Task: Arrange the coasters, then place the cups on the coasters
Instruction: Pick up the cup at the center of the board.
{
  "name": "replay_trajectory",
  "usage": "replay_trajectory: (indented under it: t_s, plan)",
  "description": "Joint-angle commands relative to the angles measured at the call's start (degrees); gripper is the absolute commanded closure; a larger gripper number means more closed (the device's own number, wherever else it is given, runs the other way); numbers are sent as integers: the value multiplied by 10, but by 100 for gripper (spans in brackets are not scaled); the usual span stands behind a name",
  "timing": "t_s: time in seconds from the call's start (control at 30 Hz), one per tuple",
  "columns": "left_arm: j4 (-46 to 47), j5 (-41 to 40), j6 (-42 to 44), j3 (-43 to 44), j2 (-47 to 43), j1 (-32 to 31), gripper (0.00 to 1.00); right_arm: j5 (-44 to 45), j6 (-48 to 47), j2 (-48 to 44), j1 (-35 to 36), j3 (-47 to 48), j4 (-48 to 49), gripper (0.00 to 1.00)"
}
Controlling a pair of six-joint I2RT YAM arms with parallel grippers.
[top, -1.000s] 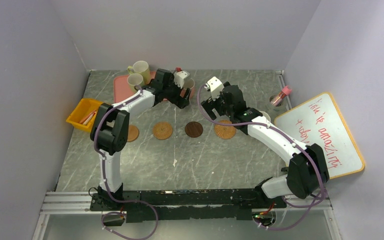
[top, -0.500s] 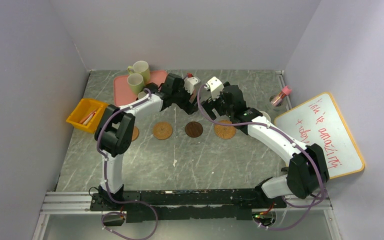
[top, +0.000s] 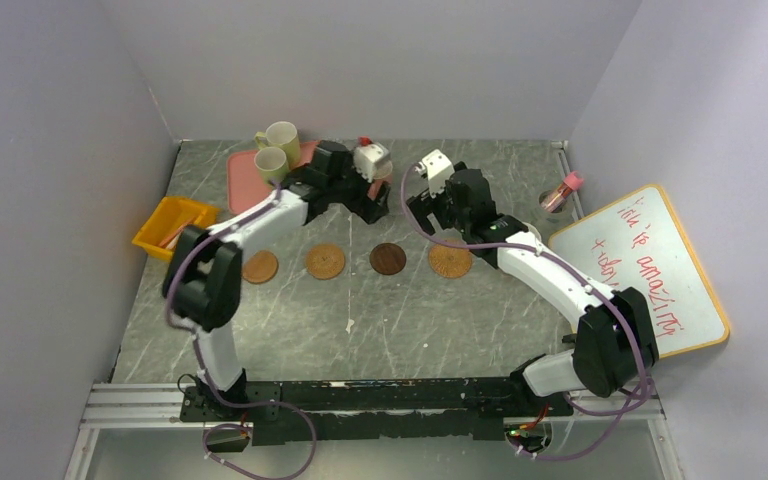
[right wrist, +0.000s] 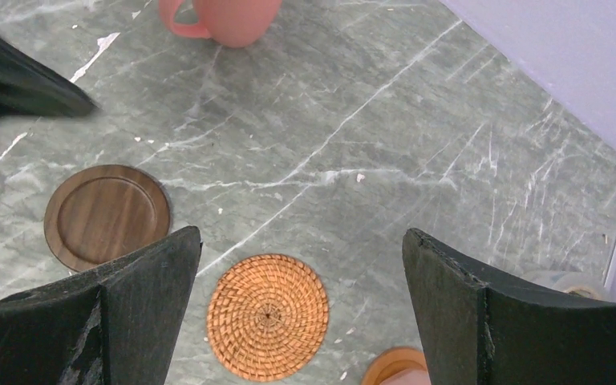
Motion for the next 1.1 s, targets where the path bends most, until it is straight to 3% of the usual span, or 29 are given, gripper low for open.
replay_trajectory:
  t_s: [0.0,0.23,0.4,0.53,0.7,1.07]
  plan:
    - [58,-25,-17,-60,-163,58,3,13,34,-1,-1,7,51,0]
    - [73,-56,-9,-203,-322,228,4,59,82,129,7,113,48,0]
    - [71,-23,-14,-298,-400,362,4,85,105,238,40,224,45,0]
    - [98,4,-9,-384,-454,431,4,95,126,313,65,320,22,0]
    - [147,31,-27,-453,-459,485,4,103,151,380,79,391,2,0]
    - [164,95,-50,-465,-445,524,4,154,179,462,82,441,-18,0]
